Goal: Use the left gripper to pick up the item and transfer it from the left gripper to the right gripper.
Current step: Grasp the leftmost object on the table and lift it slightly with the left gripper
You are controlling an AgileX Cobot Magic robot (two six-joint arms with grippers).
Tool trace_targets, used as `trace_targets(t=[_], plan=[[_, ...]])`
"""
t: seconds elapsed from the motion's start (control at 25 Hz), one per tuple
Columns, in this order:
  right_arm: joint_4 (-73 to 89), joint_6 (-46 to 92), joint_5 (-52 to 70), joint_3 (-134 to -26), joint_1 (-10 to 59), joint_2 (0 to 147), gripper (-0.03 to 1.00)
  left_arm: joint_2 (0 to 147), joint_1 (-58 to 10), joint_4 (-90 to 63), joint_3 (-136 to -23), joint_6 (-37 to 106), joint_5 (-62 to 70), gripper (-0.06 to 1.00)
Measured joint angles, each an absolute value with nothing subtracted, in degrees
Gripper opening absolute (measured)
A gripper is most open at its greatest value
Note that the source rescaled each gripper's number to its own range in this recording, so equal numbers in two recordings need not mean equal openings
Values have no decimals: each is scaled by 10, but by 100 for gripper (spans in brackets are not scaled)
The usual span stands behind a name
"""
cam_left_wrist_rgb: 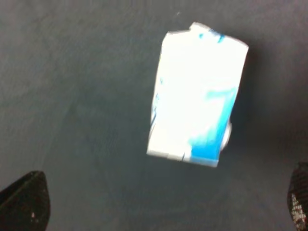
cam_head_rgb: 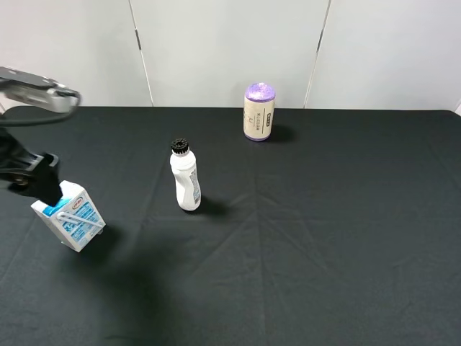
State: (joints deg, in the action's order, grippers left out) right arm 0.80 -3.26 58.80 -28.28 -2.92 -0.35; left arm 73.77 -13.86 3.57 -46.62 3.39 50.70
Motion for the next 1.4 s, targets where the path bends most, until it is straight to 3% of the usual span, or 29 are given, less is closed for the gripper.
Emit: trace_targets(t=[0.36,0.88,1.28,1.4], plan=[[8,-33,588,-283,-29,-4,100,820,-161,36,-462,34,442,100],[8,-33,588,-283,-29,-4,100,837,-161,36,-357,34,266,100],[8,-33,588,-283,-29,-4,100,897,-161,34,-357,34,241,100],[8,-33,588,-283,-29,-4,100,900,-161,34,-357,34,232,95]])
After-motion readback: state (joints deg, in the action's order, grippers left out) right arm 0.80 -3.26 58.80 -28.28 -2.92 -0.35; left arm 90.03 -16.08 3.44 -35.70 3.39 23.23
